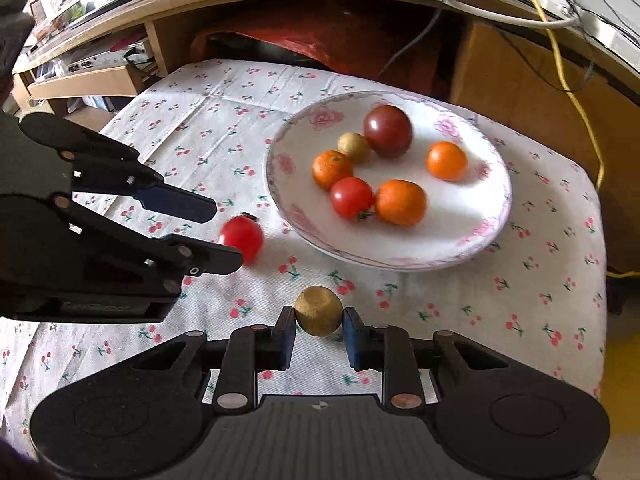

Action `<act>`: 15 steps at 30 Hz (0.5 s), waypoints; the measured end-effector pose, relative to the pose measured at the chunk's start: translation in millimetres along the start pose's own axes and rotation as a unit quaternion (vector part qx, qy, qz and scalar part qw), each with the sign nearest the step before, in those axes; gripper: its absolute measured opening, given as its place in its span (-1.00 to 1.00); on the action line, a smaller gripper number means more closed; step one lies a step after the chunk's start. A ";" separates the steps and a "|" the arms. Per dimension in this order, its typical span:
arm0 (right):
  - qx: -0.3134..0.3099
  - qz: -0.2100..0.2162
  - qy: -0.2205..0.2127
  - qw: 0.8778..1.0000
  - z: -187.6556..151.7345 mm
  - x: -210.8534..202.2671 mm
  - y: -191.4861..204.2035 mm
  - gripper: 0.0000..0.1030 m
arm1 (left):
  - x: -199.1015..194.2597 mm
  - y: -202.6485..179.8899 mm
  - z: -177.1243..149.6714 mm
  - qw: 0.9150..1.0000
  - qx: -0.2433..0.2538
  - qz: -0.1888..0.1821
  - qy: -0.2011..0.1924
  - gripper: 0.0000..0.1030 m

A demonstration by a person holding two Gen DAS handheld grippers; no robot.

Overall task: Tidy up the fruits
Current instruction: 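Grasp the small tan potato with the right gripper while the left gripper grasps a red tomato, then carry the potato and red tomato up toward the white bowl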

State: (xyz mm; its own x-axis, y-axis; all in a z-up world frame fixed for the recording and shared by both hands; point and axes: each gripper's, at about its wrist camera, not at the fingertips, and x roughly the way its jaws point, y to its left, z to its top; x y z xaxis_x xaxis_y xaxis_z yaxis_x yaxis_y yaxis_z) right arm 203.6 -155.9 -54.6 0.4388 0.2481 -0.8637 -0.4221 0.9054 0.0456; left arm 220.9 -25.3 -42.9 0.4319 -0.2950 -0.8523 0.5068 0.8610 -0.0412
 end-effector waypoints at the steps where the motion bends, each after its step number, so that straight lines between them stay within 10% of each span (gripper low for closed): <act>1: 0.001 -0.003 0.001 1.000 -0.8 -0.4 -2.4 -0.61 | 3.0 -1.7 1.0 1.000 0.001 0.002 0.000 -0.11; 15: 0.005 -0.019 0.003 1.000 -4.4 -4.7 -13.8 -0.61 | 18.6 -11.4 0.5 1.000 -0.009 0.024 0.006 -0.28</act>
State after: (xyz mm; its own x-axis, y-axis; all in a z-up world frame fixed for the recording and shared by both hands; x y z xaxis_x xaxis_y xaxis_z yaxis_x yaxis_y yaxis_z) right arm 203.9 -171.0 -53.4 0.4492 0.2109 -0.8682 -0.3977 0.9174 0.0171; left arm 223.5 -40.9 -58.0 0.4473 -0.2477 -0.8594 0.4712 0.8820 -0.0090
